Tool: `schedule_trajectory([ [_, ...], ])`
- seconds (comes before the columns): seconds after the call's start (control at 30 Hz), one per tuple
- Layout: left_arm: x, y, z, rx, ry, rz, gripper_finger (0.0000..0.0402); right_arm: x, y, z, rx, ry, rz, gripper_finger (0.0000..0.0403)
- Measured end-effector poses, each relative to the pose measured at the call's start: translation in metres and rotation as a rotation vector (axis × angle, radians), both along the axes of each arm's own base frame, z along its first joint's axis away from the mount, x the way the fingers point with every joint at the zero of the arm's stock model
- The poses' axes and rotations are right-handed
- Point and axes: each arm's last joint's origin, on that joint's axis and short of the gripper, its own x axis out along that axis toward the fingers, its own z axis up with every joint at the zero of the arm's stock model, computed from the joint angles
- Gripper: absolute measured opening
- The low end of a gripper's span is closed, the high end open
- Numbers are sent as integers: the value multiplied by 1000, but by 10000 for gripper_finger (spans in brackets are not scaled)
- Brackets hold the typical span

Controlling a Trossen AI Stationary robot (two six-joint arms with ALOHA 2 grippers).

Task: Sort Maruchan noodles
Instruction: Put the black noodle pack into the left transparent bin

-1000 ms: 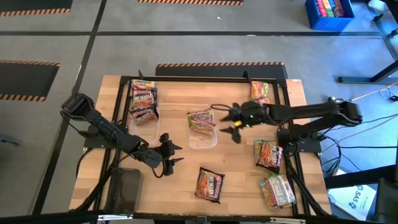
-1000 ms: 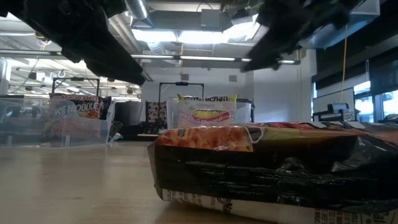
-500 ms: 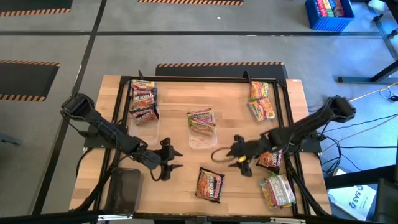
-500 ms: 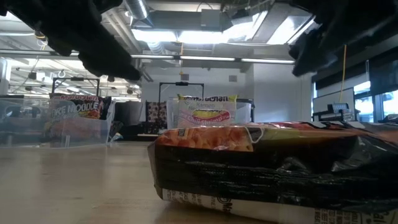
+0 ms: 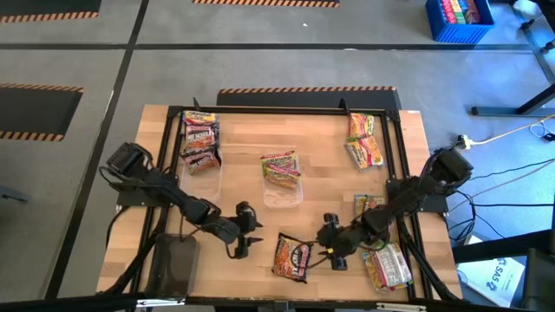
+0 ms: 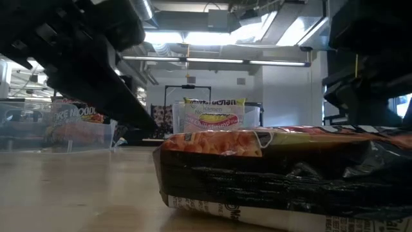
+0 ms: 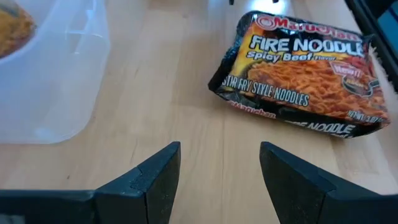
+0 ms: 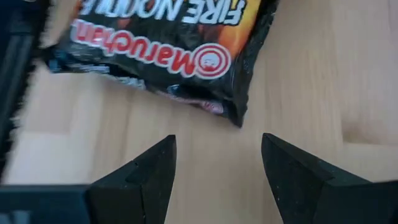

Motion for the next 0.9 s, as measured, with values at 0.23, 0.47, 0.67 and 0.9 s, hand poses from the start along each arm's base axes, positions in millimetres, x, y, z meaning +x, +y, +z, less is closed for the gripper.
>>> schedule_trajectory([
  [0.23,14,4,-8,6,29,4,214,12,4,-15,-71,-108,-32,218],
  [0.47,17,4,-17,-20,44,-17,214,28,-20,-12,-227,-226,-233,218],
  [0.67,17,4,-17,-23,52,-25,214,39,-42,-11,-230,-219,-304,218],
  [0.9,18,3,-16,-45,42,-46,214,21,-12,6,113,-72,57,218],
])
